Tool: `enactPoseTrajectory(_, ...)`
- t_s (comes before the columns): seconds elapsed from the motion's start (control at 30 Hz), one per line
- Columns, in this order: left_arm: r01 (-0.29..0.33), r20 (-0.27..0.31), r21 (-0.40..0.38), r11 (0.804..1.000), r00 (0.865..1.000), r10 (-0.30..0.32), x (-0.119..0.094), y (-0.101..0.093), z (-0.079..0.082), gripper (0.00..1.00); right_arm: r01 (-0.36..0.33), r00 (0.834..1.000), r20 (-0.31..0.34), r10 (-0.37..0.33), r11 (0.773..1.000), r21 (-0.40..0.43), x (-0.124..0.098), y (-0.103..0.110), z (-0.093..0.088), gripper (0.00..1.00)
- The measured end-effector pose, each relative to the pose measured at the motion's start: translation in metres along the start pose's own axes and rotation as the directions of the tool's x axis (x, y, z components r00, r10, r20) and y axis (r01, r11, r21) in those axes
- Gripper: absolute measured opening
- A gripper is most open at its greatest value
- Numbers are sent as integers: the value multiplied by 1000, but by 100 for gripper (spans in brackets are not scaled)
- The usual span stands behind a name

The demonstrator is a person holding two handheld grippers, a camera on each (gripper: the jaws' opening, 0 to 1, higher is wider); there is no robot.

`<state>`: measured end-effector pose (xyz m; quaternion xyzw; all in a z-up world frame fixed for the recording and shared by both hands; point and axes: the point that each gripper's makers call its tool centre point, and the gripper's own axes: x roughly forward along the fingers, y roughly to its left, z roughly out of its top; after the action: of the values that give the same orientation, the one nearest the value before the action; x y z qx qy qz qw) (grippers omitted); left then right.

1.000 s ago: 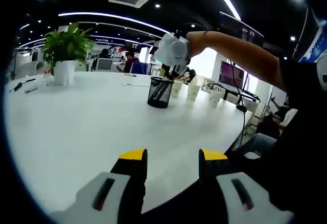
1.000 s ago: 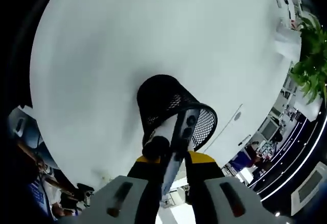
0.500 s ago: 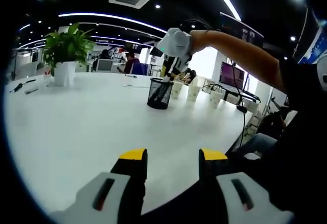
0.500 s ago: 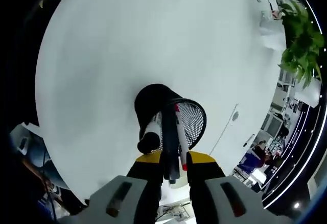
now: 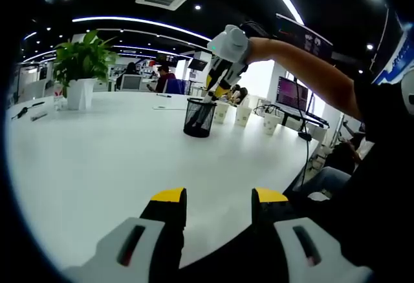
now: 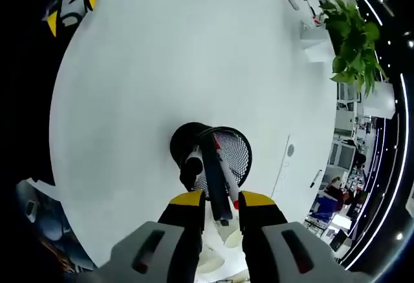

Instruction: Place the scattered laser pointers and whiteboard markers into the pen holder and stack the scattered paper cups together

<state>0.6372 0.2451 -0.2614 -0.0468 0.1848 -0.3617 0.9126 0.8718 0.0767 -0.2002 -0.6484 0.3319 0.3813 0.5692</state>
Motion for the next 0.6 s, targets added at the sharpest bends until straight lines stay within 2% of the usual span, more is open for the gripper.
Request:
enactPoseTrajectory(0.1,2,-1,4,1000,1000,-2,1,-2,1,42,5,1000,28,-5,1000,19,-2,-1,-2,23)
enactPoseTrajectory(0.17,2,-1,6,1000,1000,-2,1,-3,2,42,18,999,49,-19,999,36,-8,8,-2,23)
enactPoseTrajectory(0.37,2,-2,8,1000,1000,-2,2,-4,2,42,25,994,103,-33,997,78,-10,7,0,25)
enactPoseTrajectory(0.4,3,-6,12,1000,1000,-3,3,-6,2,42,37,985,162,-57,992,122,-12,6,3,25)
enactPoseTrajectory(0.47,3,-6,13,1000,1000,-3,3,-6,3,42,18,979,198,-49,988,153,-11,10,2,24)
enactPoseTrajectory(0.6,4,-6,13,1000,1000,-4,4,-6,3,42,19,962,261,-77,976,216,-10,12,2,24)
